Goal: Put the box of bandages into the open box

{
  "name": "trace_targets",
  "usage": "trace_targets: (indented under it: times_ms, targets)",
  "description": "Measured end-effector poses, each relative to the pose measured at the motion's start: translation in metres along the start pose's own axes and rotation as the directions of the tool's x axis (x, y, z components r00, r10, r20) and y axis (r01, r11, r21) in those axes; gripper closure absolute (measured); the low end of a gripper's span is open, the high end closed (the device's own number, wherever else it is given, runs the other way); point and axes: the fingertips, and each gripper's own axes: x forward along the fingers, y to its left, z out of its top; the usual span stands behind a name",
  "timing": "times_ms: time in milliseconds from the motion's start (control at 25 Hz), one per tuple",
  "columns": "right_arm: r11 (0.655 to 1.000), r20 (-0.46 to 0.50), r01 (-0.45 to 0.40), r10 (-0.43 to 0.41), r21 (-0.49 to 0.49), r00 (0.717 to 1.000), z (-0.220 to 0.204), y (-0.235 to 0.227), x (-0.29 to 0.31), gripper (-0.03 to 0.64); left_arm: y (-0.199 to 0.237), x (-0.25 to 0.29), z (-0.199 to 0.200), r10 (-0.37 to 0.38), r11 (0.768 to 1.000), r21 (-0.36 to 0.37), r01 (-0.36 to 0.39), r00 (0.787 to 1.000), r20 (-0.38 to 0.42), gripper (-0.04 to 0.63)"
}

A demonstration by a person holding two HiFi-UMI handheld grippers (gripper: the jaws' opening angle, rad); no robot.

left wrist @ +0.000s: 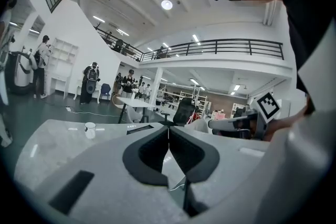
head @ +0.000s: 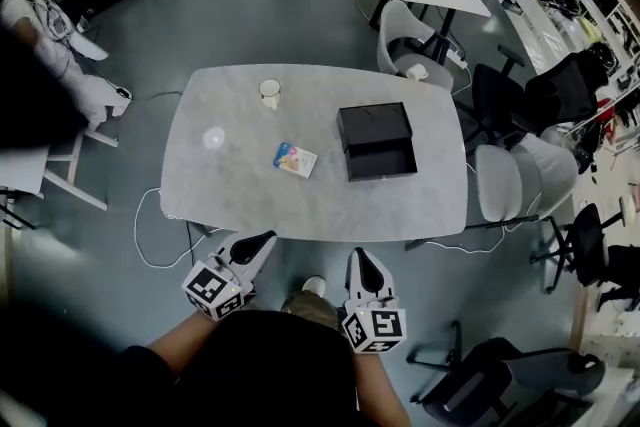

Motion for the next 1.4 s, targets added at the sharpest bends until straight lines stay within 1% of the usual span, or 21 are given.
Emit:
trace_targets:
  times_ms: [160,280,400,520,640,800,880,1000,1080,1160,1280,1360,1400]
  targets:
    - [1.0,-0.025,-0.002,0.002,0.005,1.0,-0.002,-0.025,0.014,0.604,0.007,0.019,0.002,0.042,0.999,-0.005,-0.042,0.999,-0.023,0.578]
    - [1.0,-0.039,0.011,-0.01,0.024,0.999,0.0,-0.046,0.026,0.604,0.011,0.036,0.007,0.046,0.999,0.011,-0.046,0.998,-0.044,0.577]
    - [0.998,-0.04,0.032,-0.03,0.052,0.999,0.004,-0.054,0.037,0.604,0.024,0.044,0.012,0.047,0.999,0.02,-0.045,0.997,-0.059,0.577]
    - [0.996,-0.034,0.045,-0.042,0.074,0.999,0.007,-0.05,0.052,0.604,0.048,0.054,0.011,0.042,0.999,0.024,-0.04,0.996,-0.076,0.577]
    - [0.996,-0.02,0.055,-0.054,0.071,0.998,0.014,-0.046,0.07,0.604,0.076,0.073,0.0,0.04,0.999,0.021,-0.038,0.992,-0.122,0.577]
    - [0.991,-0.04,0.126,-0.124,0.046,0.991,0.021,-0.046,0.096,0.604,0.116,0.101,-0.01,0.032,0.998,0.05,-0.024,0.983,-0.183,0.577]
    - [0.99,-0.049,0.136,-0.134,0.041,0.99,0.023,-0.044,0.113,0.604,0.136,0.114,-0.015,0.018,0.997,0.071,-0.003,0.977,-0.211,0.577]
    - [0.988,-0.059,0.146,-0.143,0.054,0.988,0.024,-0.041,0.136,0.604,0.162,0.129,-0.028,-0.014,0.997,0.076,0.035,0.966,-0.257,0.577]
    - [0.986,-0.07,0.153,-0.148,0.061,0.986,0.023,-0.039,0.15,0.604,0.177,0.14,-0.04,-0.04,0.996,0.069,0.063,0.954,-0.297,0.575]
    - [0.985,-0.088,0.16,-0.154,0.068,0.984,0.021,-0.037,0.163,0.604,0.187,0.15,-0.053,-0.074,0.992,0.073,0.105,0.937,-0.341,0.575]
    - [0.982,-0.108,0.172,-0.164,0.076,0.981,0.017,-0.037,0.177,0.604,0.2,0.168,-0.07,-0.115,0.977,0.123,0.173,0.918,-0.379,0.575]
    - [0.979,-0.115,0.187,-0.177,0.078,0.977,0.015,-0.04,0.183,0.604,0.207,0.18,-0.08,-0.13,0.962,0.169,0.212,0.907,-0.401,0.575]
    - [0.978,-0.122,0.195,-0.184,0.077,0.975,0.014,-0.041,0.185,0.604,0.21,0.185,-0.086,-0.14,0.955,0.182,0.234,0.897,-0.418,0.575]
